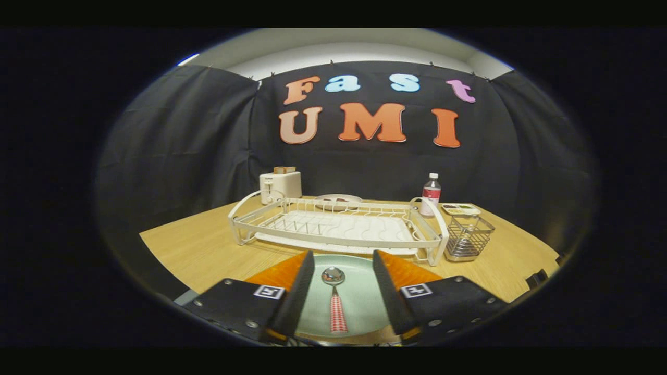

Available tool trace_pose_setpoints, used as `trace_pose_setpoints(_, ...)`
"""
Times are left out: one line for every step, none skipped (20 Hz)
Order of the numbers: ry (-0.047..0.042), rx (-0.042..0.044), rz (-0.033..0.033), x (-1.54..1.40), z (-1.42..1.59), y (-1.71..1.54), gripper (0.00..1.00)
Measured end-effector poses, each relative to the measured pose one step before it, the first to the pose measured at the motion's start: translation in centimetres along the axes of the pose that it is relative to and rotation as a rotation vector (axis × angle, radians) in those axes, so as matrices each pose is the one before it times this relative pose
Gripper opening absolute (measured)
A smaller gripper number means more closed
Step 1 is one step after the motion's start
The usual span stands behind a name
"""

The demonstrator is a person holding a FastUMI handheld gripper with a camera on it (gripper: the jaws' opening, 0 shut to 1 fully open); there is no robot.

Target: Take the plate from the dish rack, then take the spoon from the basket and place it into the plate.

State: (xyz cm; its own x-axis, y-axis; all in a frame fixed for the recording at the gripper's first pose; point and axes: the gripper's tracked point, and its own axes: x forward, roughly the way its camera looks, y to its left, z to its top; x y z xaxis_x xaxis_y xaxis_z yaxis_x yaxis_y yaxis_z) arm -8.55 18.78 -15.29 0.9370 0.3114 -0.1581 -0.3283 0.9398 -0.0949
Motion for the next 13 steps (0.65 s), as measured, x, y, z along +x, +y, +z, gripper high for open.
trace_pose_setpoints(-0.00289,0.00092,-0.01503,-0.101,0.159,-0.418,0.79)
trace_pose_setpoints(-0.00029,0.00732,-0.00921,-0.002,-0.072,-0.364,0.96)
trace_pose_setpoints(0.00179,0.01303,-0.00504,0.032,0.052,-0.365,0.99)
trace_pose_setpoints(0.00333,0.01144,-0.00607,0.046,0.221,-0.484,0.99)
trace_pose_setpoints(-0.00178,0.00342,-0.01194,0.017,0.237,-0.784,0.99)
trace_pose_setpoints(-0.01091,-0.00431,-0.02152,0.038,0.516,-1.162,0.99)
trace_pose_setpoints(-0.01294,-0.01037,-0.02163,0.099,0.622,-1.277,0.99)
trace_pose_setpoints(-0.01180,-0.00878,-0.02572,0.194,0.669,-1.429,1.00)
trace_pose_setpoints(-0.01062,-0.00366,-0.02794,0.198,0.644,-1.601,1.00)
trace_pose_setpoints(-0.00579,0.00012,-0.02592,0.193,0.542,-1.496,0.99)
trace_pose_setpoints(-0.00538,0.00290,-0.02197,0.181,0.520,-1.459,0.99)
trace_pose_setpoints(-0.00409,0.00283,-0.01952,0.284,0.451,-1.395,0.99)
trace_pose_setpoints(-0.00545,0.00088,-0.02150,0.285,0.471,-1.515,0.99)
